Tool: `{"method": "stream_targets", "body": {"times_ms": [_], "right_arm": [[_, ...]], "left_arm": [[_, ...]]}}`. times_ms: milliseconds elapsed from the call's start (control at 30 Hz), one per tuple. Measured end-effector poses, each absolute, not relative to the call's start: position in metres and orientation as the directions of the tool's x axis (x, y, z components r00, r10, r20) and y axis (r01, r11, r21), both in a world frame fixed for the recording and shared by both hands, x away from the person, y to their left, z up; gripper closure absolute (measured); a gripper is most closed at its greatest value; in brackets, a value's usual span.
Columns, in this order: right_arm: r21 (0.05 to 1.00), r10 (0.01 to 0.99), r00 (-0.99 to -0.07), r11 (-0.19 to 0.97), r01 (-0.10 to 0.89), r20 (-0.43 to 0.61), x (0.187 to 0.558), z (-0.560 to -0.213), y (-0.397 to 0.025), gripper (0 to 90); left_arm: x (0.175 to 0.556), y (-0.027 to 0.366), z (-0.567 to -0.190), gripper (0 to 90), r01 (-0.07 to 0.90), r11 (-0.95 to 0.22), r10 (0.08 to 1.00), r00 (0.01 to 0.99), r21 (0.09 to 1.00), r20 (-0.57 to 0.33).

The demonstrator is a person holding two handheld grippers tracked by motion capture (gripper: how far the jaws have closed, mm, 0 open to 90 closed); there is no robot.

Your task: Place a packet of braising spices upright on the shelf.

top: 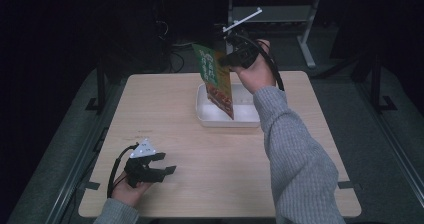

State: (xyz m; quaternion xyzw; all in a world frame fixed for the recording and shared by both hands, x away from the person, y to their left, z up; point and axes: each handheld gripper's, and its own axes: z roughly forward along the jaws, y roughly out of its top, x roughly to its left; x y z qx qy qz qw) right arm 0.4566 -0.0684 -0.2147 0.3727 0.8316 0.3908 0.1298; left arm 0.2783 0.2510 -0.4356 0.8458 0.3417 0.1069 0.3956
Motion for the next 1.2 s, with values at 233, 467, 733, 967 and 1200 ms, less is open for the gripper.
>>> {"method": "stream_targets", "body": {"times_ms": [233, 467, 733, 967, 1200], "right_arm": [[0.758, 0.735, -0.676, 0.415, 0.503, 0.046, 0.463, -0.223, -0.066, 90.0], [0.767, 0.738, -0.675, 0.434, 0.473, -0.002, 0.465, -0.237, -0.061, 90.0], [0.775, 0.732, -0.681, 0.438, 0.455, -0.013, 0.467, -0.248, -0.054, 90.0], [0.769, 0.731, -0.682, 0.448, 0.455, -0.022, 0.469, -0.254, -0.052, 90.0], [0.761, 0.727, -0.687, 0.446, 0.471, 0.0, 0.469, -0.266, -0.053, 89.8]], "left_arm": [[0.278, 0.251, -0.436, 33.8, 0.494, -0.452, 0.662, 0.744, 0.743, -0.091], [0.279, 0.251, -0.436, 33.6, 0.494, -0.453, 0.661, 0.745, 0.742, -0.092], [0.278, 0.25, -0.436, 33.4, 0.494, -0.451, 0.661, 0.744, 0.744, -0.093], [0.278, 0.25, -0.436, 33.4, 0.493, -0.449, 0.661, 0.744, 0.745, -0.094], [0.278, 0.25, -0.435, 33.3, 0.492, -0.451, 0.659, 0.747, 0.744, -0.095]]}}
